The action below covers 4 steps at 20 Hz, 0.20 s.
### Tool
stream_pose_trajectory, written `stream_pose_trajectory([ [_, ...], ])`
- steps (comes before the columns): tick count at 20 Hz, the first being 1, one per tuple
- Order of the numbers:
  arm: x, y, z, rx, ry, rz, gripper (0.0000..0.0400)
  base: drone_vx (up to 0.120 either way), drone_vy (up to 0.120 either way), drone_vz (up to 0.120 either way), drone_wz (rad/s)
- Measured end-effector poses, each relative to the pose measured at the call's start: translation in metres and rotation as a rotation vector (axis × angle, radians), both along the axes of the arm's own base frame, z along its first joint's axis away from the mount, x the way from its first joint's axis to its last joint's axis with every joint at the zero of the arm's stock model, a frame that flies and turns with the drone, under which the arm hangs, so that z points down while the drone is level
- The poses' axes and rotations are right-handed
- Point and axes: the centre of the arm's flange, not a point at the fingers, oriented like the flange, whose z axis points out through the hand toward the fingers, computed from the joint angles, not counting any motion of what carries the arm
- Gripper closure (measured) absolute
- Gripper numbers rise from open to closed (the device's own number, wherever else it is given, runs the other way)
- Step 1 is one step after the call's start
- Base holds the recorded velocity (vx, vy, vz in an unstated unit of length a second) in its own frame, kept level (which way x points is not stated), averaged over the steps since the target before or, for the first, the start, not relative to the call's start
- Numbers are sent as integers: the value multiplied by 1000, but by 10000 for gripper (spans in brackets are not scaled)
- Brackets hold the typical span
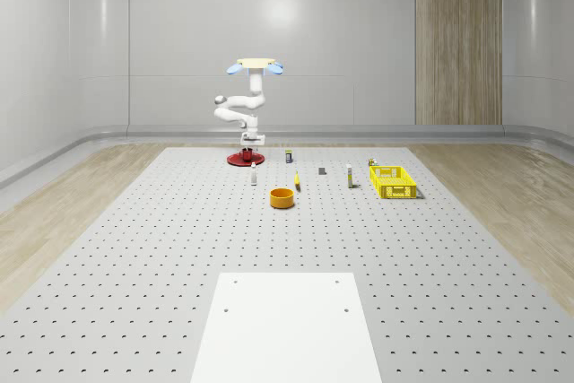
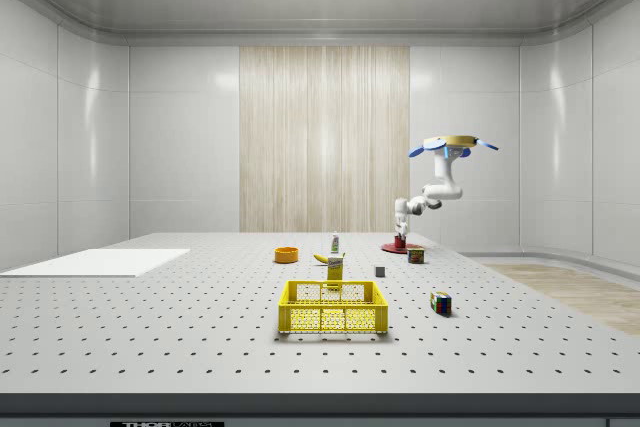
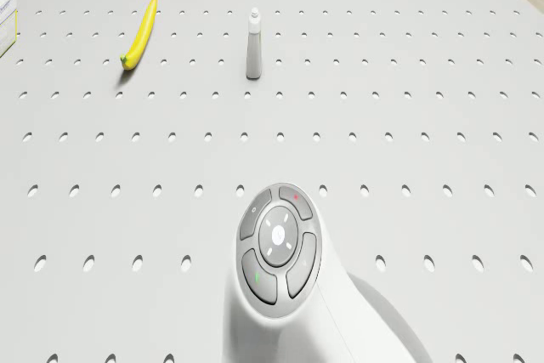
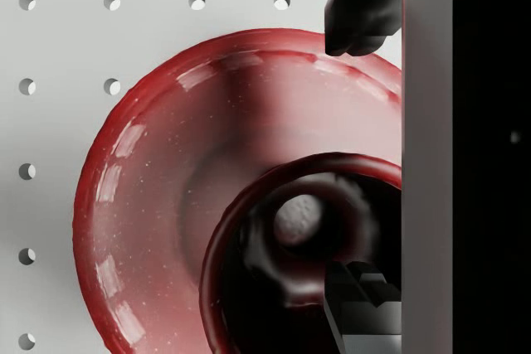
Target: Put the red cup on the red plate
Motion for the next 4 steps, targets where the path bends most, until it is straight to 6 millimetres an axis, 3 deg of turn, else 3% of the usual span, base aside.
stream_pose_trajectory([
  [4,0,0,-5,0,0,0,9,0,0,0,0],
])
